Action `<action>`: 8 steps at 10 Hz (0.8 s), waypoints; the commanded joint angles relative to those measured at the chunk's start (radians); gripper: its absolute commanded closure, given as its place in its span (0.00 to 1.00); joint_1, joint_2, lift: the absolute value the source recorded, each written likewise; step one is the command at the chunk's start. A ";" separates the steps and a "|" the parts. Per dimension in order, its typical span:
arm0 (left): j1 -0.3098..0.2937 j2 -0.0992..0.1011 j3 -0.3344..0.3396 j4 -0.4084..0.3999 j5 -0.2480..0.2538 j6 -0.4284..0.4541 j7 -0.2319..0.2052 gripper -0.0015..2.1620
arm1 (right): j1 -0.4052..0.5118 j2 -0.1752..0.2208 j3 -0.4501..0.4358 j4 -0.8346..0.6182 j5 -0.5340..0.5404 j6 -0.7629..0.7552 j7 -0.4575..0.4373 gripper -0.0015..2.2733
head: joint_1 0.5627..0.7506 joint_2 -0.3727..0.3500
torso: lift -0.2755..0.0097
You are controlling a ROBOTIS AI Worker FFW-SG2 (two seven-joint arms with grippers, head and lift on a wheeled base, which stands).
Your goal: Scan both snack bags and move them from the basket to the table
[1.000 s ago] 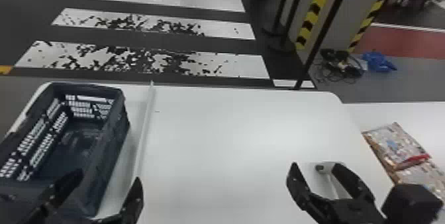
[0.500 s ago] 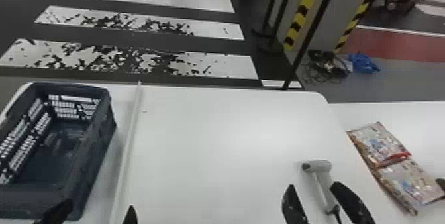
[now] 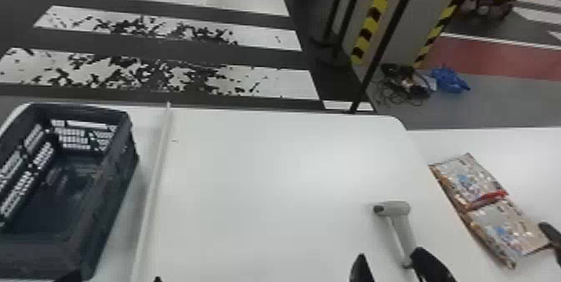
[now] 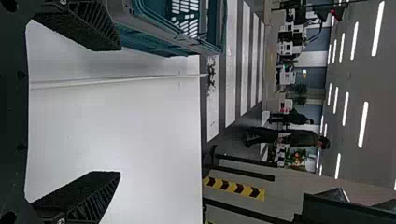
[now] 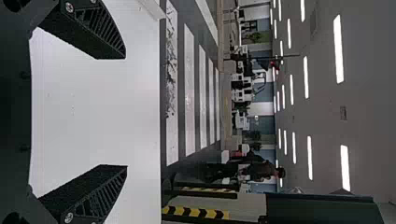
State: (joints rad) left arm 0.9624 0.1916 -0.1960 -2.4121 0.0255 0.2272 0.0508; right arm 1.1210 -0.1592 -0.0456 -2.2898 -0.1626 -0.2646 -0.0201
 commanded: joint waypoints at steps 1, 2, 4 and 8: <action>-0.004 -0.003 0.000 0.005 0.002 -0.007 0.000 0.02 | 0.000 -0.006 0.010 0.020 0.000 -0.043 -0.004 0.04 | 0.70 0.18 | 0.62; -0.005 -0.003 -0.002 0.005 0.002 -0.016 0.001 0.02 | 0.002 -0.008 0.013 0.027 0.000 -0.052 -0.004 0.04 | 0.70 0.18 | 0.62; -0.002 -0.001 -0.002 0.005 0.002 -0.016 0.003 0.02 | 0.019 -0.008 0.018 0.038 0.000 -0.095 -0.004 0.04 | 0.70 0.19 | 0.62; 0.012 0.002 -0.008 0.001 0.004 -0.019 0.004 0.02 | 0.045 -0.010 0.013 0.062 -0.002 -0.196 -0.004 0.04 | 0.70 0.17 | 0.62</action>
State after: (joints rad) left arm 0.9730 0.1924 -0.2020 -2.4104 0.0290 0.2085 0.0548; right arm 1.1624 -0.1673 -0.0309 -2.2287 -0.1637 -0.4450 -0.0245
